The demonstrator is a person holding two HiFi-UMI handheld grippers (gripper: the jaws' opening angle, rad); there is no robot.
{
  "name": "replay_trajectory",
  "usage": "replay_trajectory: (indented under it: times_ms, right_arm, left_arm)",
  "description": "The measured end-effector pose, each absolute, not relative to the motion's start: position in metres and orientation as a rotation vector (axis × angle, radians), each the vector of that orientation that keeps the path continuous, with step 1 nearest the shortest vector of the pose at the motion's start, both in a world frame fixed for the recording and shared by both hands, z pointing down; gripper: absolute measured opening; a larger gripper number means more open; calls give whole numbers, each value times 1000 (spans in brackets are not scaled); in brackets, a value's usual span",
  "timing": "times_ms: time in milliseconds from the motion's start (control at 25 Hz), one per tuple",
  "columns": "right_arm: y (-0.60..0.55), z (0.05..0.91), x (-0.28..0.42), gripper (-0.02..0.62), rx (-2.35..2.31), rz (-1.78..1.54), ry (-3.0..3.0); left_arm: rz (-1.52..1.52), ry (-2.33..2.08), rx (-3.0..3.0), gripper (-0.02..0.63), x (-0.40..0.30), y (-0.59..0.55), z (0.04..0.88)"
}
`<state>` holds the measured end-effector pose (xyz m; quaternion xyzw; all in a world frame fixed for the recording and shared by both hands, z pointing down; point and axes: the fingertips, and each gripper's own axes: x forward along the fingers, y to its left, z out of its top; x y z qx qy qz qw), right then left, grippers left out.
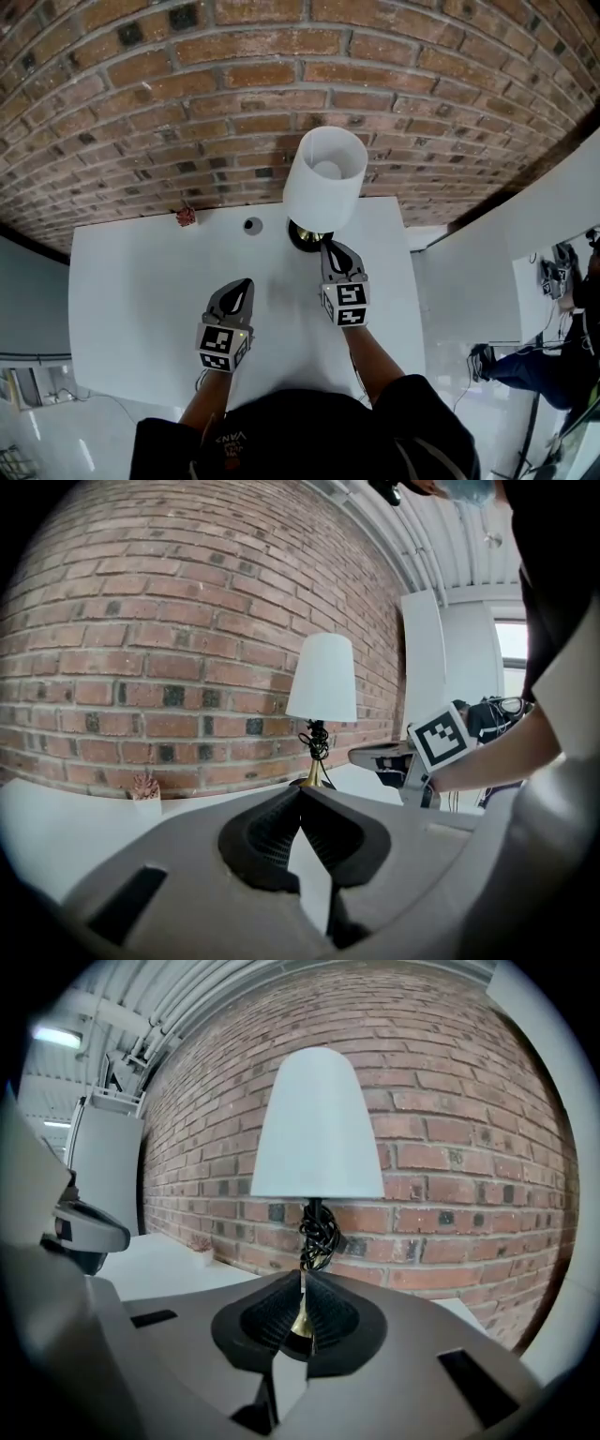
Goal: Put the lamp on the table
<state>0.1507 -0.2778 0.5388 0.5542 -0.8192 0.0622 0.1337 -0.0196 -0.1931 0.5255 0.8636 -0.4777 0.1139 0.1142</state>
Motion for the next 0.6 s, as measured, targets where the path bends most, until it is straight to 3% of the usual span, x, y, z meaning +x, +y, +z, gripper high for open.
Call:
replay_trajectory:
  times_ms: [600]
  right_arm:
    - [-182, 449, 118, 0, 1682, 201, -2552]
  left_arm:
    - [222, -1238, 2632, 5, -23, -143, 480]
